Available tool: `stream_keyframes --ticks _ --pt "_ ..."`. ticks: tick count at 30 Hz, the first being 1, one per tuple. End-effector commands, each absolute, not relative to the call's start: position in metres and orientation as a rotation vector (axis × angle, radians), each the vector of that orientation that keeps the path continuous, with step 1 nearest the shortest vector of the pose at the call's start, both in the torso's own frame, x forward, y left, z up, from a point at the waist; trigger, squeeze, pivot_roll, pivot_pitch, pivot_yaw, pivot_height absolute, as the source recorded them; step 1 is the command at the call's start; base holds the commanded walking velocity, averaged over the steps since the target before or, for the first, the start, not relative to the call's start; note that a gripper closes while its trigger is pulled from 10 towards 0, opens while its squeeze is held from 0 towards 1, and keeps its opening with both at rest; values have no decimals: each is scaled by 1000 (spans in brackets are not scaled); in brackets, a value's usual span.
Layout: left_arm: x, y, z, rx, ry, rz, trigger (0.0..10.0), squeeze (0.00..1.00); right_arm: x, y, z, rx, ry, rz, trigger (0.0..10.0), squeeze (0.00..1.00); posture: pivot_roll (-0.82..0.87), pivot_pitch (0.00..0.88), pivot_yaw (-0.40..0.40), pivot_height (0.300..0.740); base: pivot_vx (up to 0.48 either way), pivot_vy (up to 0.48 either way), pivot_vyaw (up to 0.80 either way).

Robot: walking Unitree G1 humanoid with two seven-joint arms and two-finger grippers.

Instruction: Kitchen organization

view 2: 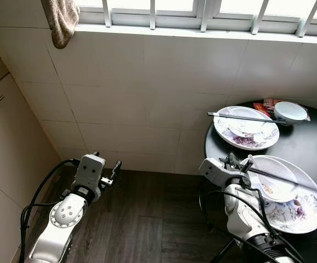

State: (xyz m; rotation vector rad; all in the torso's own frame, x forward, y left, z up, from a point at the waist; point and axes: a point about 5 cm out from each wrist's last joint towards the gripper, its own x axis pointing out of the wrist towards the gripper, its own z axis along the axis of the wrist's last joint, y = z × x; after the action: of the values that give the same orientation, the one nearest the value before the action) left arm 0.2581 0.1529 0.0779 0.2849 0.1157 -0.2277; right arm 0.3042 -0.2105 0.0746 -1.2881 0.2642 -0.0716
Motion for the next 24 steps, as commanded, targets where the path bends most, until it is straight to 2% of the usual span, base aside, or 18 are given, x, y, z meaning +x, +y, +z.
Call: stream_keyframes --ticks 1,10,16,20,24 --pt "260 151 78 273 123 -231 10000 0 302 -210 70 -1310 271 -62 0 0 64 0 -70 740 0 0 0" --pt "260 151 76 264 125 -229 10000 0 306 -201 90 -1510 79 -132 0 0 63 0 -74 740 0 0 0" --pt "260 150 75 258 128 -229 10000 0 310 -191 109 -1462 -43 -172 0 0 67 0 -78 740 0 0 135" --pt "260 150 75 256 129 -228 10000 0 311 -173 123 -1404 -185 -158 0 0 67 0 -78 740 0 0 800" --pt "260 151 76 257 127 -227 10000 0 307 -149 135 -1256 -298 -95 0 0 73 0 -73 740 0 0 800"
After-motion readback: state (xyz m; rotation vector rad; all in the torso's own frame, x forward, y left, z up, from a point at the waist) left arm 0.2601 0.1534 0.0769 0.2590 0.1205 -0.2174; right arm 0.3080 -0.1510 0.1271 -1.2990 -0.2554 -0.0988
